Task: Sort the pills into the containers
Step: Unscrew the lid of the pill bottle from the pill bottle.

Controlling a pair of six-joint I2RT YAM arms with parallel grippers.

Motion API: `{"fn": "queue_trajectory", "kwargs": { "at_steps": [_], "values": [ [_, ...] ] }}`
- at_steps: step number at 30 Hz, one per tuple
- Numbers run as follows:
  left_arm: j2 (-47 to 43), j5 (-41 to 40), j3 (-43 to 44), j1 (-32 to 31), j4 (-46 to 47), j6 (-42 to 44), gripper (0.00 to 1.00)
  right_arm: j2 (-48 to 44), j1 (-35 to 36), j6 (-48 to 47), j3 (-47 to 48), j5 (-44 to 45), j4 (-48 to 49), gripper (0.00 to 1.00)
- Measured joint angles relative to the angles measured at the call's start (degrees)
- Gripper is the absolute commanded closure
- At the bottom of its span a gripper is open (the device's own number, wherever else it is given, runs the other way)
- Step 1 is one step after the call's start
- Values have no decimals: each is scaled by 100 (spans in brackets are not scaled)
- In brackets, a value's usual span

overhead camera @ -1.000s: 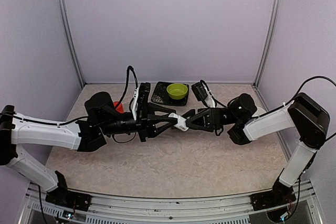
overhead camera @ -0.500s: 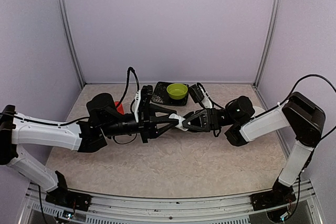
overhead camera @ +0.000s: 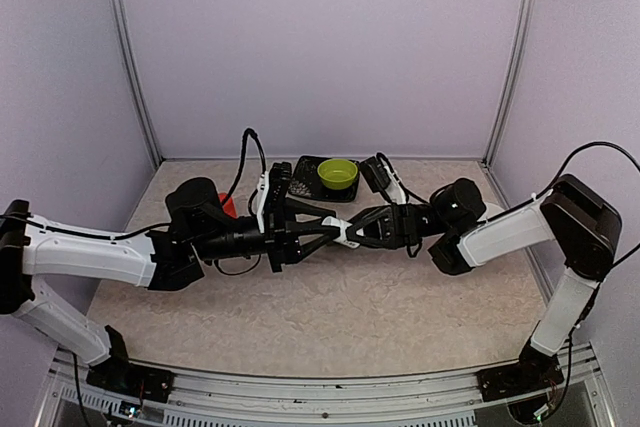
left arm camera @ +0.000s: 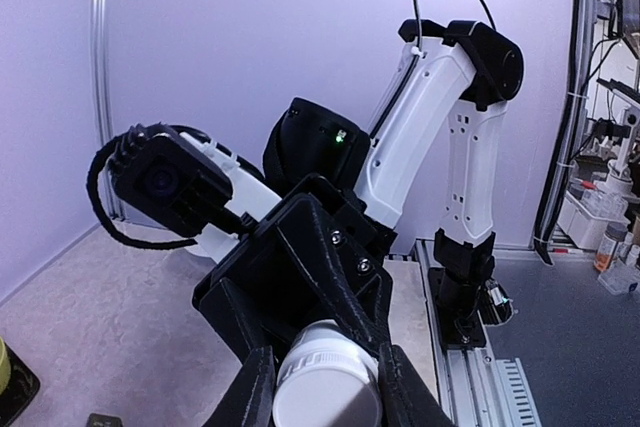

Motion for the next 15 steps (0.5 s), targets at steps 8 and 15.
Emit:
{"fn": "queue_trajectory", "kwargs": {
  "at_steps": [8, 15],
  "values": [
    [59, -568, 109, 17, -136, -684, 77, -855, -131, -2452, 269, 247, -2970, 83],
    [127, -1014, 258, 24, -240, -1220, 71, -1305, -138, -3941, 566, 811, -4774, 87]
  ]
}}
